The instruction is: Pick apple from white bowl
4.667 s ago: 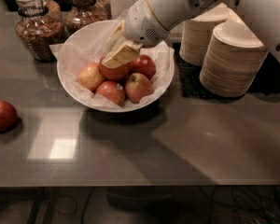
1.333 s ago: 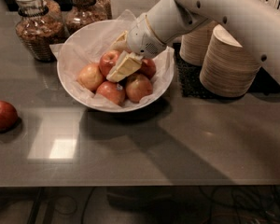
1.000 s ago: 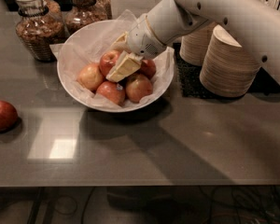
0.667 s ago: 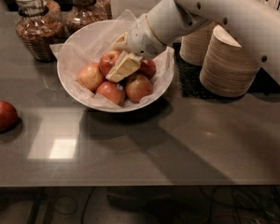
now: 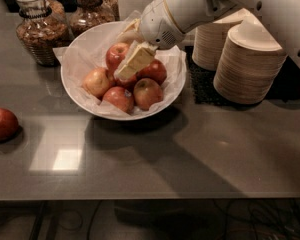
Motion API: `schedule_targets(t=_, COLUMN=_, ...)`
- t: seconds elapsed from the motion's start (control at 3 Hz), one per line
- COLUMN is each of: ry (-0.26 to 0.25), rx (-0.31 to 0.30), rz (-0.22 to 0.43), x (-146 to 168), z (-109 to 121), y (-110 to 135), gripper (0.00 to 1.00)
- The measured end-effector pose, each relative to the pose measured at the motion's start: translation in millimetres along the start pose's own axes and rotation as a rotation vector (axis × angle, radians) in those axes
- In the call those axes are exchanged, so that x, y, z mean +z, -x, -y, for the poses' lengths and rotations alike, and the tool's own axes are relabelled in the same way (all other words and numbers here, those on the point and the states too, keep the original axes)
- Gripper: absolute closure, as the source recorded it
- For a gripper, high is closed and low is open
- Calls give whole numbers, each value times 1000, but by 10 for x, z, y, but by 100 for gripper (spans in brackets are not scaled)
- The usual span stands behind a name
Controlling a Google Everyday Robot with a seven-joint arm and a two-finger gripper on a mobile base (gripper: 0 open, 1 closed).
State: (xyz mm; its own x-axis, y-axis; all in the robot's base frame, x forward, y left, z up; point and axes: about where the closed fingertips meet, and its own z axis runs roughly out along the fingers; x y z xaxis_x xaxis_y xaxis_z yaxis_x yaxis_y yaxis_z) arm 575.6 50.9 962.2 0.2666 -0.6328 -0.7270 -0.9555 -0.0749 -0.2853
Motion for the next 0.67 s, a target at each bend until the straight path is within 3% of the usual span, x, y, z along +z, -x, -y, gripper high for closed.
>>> schedule_targets(t=0.33, ry=-45, rx=-47, rz=45, x=-334, z=90, y=221, gripper=100)
schedule_targets(t=0.67, ry=-45, rx=-47, rz=45, x=-334, z=90, y=221, gripper=100)
